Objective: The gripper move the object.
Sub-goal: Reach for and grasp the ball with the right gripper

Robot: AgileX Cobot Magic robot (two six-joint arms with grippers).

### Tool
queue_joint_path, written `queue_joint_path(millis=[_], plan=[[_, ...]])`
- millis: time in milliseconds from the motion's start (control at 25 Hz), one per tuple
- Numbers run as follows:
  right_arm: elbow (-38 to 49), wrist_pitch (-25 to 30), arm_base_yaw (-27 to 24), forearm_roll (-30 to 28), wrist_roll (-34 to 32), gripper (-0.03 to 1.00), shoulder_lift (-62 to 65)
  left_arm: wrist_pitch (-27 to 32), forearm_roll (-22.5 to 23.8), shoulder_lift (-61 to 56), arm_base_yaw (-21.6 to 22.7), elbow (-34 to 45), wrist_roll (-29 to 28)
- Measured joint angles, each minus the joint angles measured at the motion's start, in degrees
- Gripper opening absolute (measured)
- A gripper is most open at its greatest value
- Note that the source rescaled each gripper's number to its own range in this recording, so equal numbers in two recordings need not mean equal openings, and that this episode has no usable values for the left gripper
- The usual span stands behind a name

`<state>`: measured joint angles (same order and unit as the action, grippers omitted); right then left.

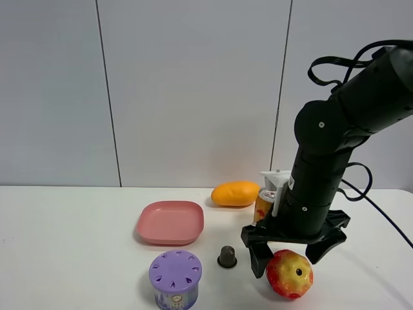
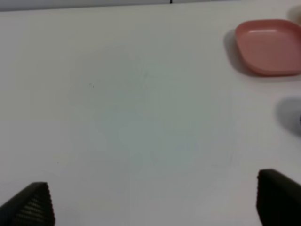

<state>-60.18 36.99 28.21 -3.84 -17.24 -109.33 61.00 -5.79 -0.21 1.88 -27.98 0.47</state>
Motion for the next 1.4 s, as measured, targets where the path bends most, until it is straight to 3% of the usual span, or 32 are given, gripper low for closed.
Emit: queue_joint_path(millis=[1400], plan=[[0.0,-1.1,0.0,-0.55,0.05,0.98,-2.2,0.0,0.0,0.0,0.0,0.0,0.0]])
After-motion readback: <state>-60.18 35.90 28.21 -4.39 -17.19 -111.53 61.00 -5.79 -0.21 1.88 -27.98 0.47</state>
